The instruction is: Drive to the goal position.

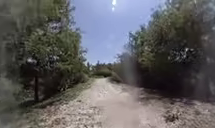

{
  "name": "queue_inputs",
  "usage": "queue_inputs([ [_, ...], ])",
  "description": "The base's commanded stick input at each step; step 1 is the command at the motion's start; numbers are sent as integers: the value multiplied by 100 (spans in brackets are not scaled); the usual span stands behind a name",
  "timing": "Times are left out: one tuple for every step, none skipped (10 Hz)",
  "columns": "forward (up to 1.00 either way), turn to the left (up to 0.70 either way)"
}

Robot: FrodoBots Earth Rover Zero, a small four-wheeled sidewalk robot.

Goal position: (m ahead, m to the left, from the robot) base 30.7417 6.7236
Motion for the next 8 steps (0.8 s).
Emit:
queue_inputs([
  [70, 0],
  [70, 0],
  [70, 11],
  [70, 14],
  [70, 14],
  [70, 14],
  [70, 4],
  [70, 0],
])
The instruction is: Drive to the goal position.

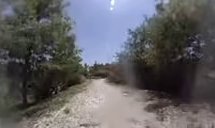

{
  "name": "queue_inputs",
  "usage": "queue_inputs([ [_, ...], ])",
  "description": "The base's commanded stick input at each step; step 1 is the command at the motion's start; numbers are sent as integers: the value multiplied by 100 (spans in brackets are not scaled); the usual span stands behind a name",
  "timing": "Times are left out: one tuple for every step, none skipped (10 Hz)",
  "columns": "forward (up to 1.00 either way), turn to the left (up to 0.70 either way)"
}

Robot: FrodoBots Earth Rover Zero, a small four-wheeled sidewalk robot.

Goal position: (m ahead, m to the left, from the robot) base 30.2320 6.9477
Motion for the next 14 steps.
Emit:
queue_inputs([
  [70, 0],
  [70, 0],
  [70, 0],
  [70, 0],
  [70, 0],
  [70, 0],
  [70, 0],
  [70, 0],
  [70, 0],
  [70, 0],
  [70, 0],
  [70, 0],
  [70, 0],
  [70, 0],
])
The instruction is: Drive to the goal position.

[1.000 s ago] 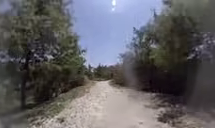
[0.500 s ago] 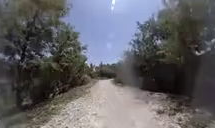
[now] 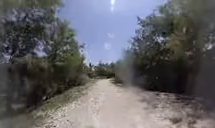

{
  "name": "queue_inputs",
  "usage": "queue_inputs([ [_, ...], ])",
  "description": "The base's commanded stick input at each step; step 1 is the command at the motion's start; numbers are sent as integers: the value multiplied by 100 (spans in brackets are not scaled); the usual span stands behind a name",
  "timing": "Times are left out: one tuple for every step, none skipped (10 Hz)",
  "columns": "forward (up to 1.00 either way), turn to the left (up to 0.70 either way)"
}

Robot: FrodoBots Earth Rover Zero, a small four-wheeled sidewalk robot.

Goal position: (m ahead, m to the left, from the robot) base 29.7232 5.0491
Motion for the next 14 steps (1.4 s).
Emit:
queue_inputs([
  [70, 0],
  [70, 0],
  [70, 0],
  [70, 0],
  [70, 0],
  [70, 0],
  [70, 0],
  [70, 0],
  [70, 0],
  [70, 0],
  [70, 0],
  [70, 0],
  [70, 0],
  [70, 0],
])
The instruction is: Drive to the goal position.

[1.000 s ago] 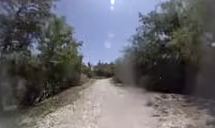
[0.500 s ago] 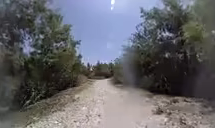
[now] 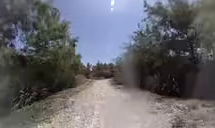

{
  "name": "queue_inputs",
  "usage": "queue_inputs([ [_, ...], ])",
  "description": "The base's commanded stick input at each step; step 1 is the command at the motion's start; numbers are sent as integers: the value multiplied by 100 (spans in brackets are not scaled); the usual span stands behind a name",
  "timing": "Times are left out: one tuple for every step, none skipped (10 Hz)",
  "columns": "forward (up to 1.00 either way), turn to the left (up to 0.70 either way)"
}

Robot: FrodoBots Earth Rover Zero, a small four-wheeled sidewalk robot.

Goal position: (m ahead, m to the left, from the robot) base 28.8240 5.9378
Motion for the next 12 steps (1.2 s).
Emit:
queue_inputs([
  [70, 0],
  [70, 1],
  [70, 14],
  [70, 14],
  [70, 14],
  [70, 14],
  [70, 14],
  [70, 14],
  [70, 14],
  [70, 6],
  [70, 0],
  [70, 0],
])
